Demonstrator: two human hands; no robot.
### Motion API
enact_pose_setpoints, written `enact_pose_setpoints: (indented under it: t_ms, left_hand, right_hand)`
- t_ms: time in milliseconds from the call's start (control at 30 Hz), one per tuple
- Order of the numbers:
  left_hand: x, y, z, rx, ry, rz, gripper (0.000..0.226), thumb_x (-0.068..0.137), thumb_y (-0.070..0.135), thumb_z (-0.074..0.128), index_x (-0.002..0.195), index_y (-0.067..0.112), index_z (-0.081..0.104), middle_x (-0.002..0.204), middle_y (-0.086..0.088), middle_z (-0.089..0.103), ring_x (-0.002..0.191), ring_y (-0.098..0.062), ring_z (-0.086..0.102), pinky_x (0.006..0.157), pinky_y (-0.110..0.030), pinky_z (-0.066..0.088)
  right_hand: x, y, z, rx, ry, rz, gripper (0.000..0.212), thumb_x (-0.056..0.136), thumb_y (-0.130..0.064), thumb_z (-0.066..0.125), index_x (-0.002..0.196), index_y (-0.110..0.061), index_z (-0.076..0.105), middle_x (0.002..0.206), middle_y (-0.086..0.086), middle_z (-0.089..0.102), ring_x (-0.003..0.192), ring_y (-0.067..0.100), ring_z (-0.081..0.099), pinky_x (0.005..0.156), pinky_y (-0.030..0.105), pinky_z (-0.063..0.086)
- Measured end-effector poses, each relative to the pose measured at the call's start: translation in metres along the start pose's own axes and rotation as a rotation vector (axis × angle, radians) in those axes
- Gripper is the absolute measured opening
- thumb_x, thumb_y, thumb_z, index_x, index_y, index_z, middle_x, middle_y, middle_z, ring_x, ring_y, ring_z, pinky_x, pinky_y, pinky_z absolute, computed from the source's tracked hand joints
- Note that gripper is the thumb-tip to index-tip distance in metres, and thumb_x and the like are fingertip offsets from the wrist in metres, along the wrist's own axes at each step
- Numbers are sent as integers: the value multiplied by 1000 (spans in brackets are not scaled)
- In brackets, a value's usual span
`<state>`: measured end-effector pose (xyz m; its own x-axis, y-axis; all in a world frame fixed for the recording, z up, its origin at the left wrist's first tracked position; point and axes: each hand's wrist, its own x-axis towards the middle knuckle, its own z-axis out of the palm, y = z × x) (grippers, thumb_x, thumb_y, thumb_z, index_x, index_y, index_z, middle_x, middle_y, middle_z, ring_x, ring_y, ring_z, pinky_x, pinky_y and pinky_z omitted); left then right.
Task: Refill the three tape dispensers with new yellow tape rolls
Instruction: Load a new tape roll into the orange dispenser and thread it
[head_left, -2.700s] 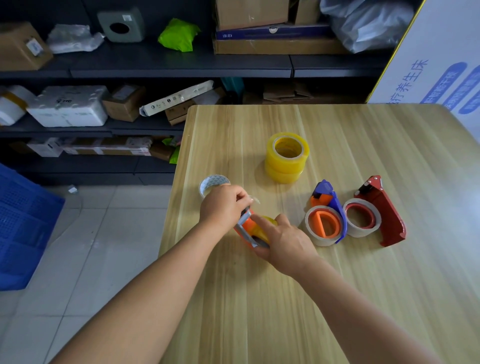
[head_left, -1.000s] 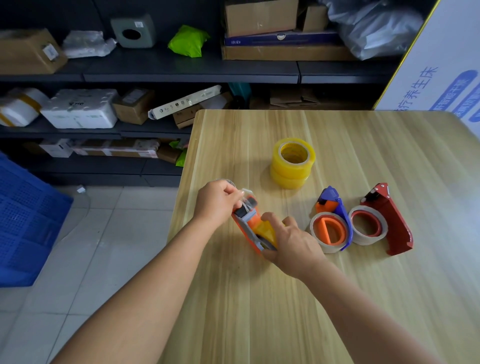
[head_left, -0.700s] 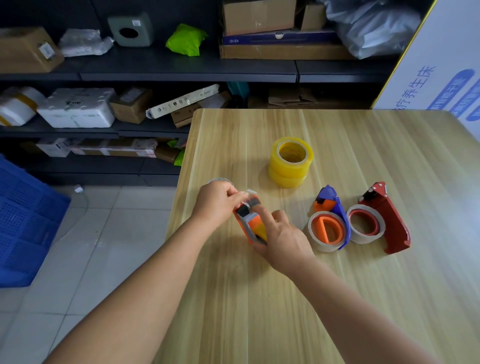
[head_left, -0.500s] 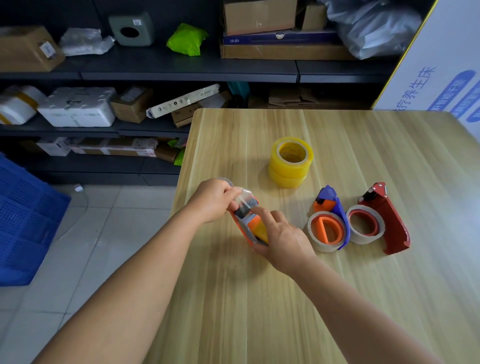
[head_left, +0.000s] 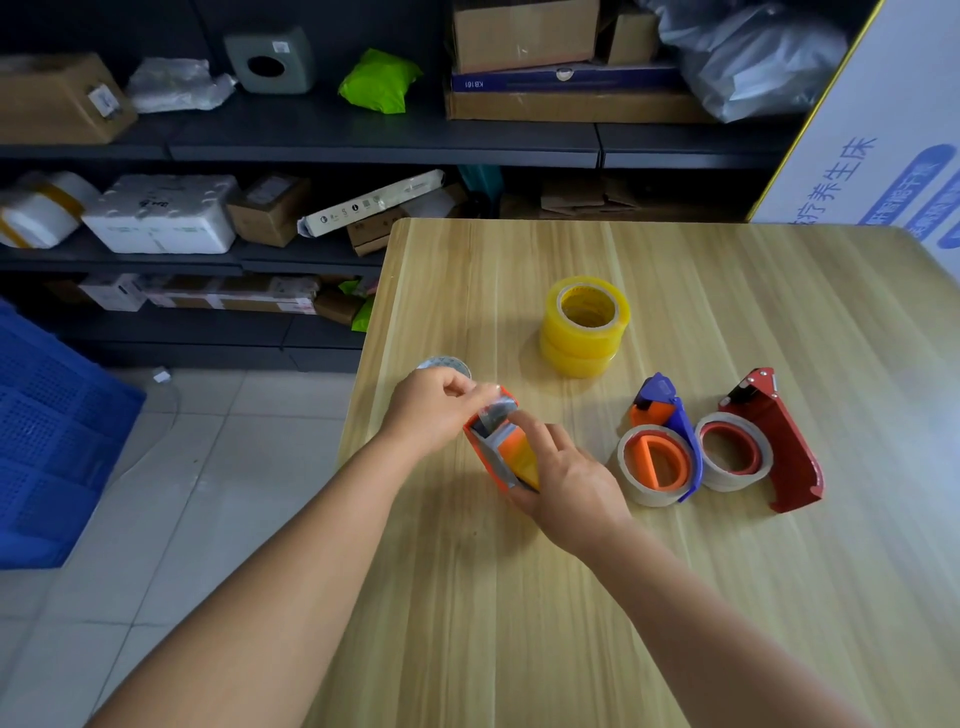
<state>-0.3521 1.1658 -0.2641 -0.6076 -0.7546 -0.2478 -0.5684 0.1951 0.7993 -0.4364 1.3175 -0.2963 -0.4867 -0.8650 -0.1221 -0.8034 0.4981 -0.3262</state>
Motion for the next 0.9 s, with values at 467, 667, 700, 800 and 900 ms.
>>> enact_pose_setpoints:
  t_ms: [467, 667, 700, 800, 900]
  left_hand:
    - [-18, 18, 22, -26, -5, -21, 14, 85, 26, 63, 75, 18, 67, 76, 2, 72, 79, -17, 69, 80, -44, 57]
    - [-30, 28, 16, 105, 12, 112, 20, 93, 31, 52, 83, 15, 56, 81, 1, 70, 76, -15, 66, 75, -42, 54]
    - [-33, 33, 14, 138, 21, 151, 21, 95, 30, 50, 82, 14, 53, 78, 3, 66, 73, -11, 62, 71, -38, 52]
    - [-43, 51, 9, 225, 57, 253, 20, 97, 29, 45, 82, 16, 47, 71, 8, 54, 65, -6, 49, 62, -29, 38]
    - [-44, 64, -2, 189, 108, 293, 22, 97, 31, 44, 83, 15, 50, 79, 5, 64, 77, -14, 59, 68, -34, 46]
  right_hand:
    - [-7, -3, 9, 43, 129, 164, 96, 83, -59, 58, 152, -27, -2, 123, 3, 56, 107, 24, 60, 91, 33, 46]
    - [-7, 2, 8, 175, 176, 203, 81, 78, -60, 62, 138, -42, 11, 113, -1, 62, 91, 24, 65, 76, 36, 53]
    - [-8, 2, 5, 194, 183, 204, 81, 78, -60, 64, 138, -42, 12, 112, -1, 61, 89, 24, 65, 74, 36, 54]
    - [-11, 2, -3, 227, 227, 185, 82, 76, -59, 66, 138, -43, 16, 111, -1, 58, 86, 23, 64, 71, 36, 55]
    - [-16, 6, -12, 219, 229, 175, 85, 75, -58, 68, 142, -43, 18, 109, -1, 54, 86, 22, 63, 68, 32, 52]
